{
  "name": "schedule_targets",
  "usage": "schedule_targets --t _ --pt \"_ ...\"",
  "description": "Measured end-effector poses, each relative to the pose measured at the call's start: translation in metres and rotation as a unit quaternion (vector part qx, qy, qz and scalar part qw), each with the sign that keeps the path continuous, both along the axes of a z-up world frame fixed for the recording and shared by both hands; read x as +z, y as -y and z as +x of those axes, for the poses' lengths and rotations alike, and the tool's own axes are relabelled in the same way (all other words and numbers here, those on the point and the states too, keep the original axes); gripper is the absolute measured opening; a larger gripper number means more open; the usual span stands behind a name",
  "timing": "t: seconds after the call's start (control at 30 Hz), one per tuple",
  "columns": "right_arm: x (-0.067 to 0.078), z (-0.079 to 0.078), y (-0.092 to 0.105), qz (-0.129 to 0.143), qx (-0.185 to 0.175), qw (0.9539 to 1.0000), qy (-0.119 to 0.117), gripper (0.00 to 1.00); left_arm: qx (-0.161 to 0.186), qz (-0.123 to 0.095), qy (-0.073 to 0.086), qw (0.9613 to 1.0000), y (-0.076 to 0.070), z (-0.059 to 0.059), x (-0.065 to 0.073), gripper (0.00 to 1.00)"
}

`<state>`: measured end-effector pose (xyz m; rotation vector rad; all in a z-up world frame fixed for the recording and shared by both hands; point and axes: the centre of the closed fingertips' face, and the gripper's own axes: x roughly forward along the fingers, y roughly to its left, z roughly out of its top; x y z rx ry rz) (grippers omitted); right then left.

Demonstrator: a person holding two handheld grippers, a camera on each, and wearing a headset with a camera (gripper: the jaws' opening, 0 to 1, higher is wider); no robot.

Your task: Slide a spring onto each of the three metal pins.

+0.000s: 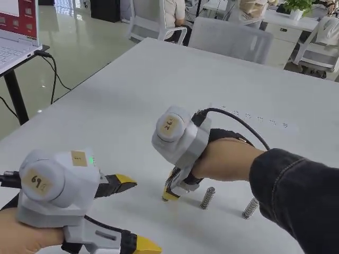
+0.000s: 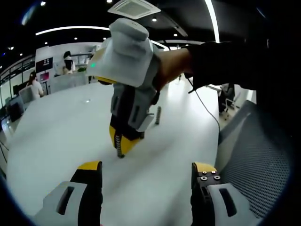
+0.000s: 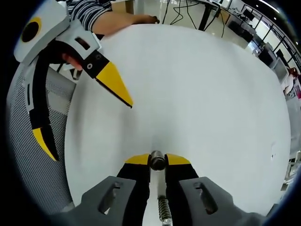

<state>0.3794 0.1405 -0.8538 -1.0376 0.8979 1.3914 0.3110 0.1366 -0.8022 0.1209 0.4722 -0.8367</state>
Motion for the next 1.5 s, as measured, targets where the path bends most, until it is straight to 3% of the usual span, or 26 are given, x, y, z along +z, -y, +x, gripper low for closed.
schedule_targets --t 0.2,0.47,0.77,1.5 --pt "-0.007 0.0 0.004 -0.009 0.007 0.9999 0.008 0.09 0.0 0.001 0.0 1.0 0.0 0.0 0.0 0.73" --pt "0.0 0.002 0.01 0.0 -0.005 1.0 0.008 0.14 -0.002 0.004 -0.002 1.0 0.0 0.0 -0.001 0.73" --pt "0.016 -0.01 0.018 0.032 -0.016 0.9994 0.003 0.15 -0.003 0.005 -0.002 1.0 0.0 -0.001 -0.001 0.73" --pt "0.03 -0.048 0.039 0.107 -0.054 0.9926 -0.018 0.27 -0.01 0.005 -0.005 0.9999 0.003 -0.004 -0.004 0.73"
